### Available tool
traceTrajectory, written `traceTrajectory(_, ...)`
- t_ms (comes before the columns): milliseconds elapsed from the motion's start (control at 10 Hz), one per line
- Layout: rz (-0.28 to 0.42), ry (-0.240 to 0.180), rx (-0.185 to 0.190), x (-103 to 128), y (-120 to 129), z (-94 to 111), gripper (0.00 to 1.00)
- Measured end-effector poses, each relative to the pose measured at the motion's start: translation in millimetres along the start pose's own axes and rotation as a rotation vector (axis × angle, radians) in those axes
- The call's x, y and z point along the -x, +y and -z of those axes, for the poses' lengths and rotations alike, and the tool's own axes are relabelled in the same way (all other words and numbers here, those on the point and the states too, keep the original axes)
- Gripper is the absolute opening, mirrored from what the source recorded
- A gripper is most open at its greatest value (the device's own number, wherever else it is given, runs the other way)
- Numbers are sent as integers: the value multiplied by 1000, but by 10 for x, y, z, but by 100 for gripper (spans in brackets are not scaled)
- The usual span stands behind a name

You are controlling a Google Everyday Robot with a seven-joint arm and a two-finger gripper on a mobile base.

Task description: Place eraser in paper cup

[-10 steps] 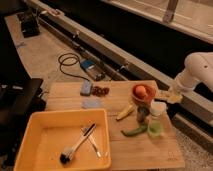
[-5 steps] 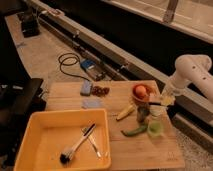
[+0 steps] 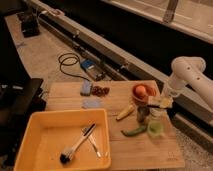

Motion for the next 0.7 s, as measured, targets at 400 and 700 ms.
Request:
traceTrajectory(400, -28, 12, -5, -101, -29, 46, 65)
traceTrajectory(700, -56, 12, -81, -210, -90, 383, 65)
